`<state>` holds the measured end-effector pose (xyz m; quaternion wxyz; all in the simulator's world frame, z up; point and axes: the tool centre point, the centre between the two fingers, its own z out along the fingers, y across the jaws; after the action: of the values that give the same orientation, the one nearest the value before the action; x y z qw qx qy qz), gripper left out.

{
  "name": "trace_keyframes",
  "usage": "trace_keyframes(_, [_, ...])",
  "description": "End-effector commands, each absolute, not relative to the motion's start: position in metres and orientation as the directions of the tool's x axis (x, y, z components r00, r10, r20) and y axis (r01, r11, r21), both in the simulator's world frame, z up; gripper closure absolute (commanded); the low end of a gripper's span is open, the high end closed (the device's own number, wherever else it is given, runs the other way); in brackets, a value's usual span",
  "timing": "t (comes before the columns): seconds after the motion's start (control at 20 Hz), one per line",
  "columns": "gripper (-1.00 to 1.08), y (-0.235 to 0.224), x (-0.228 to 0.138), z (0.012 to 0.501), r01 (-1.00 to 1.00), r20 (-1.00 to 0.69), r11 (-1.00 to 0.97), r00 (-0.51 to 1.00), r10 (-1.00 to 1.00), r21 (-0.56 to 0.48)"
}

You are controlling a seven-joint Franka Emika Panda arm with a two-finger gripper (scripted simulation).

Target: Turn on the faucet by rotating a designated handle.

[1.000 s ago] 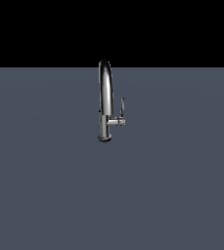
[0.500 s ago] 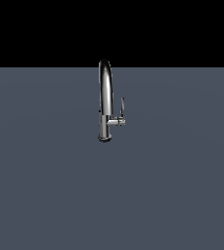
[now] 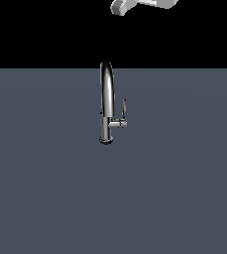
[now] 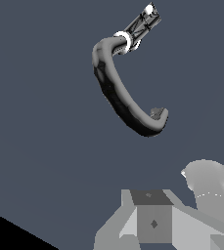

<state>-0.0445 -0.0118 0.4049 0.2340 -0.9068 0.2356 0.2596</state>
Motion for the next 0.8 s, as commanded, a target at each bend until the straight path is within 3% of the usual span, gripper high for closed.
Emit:
trace_keyframes(0.0, [1.08,-0.014,-0.032,0.395,-0.587,-0.621,-0.749,0.720,-0.309,-0.308])
trace_keyframes(0.75, [1.08,-0.031,0.037,0.322,-0.803,-0.839,-0.526,0.472,-0.272,-0.281])
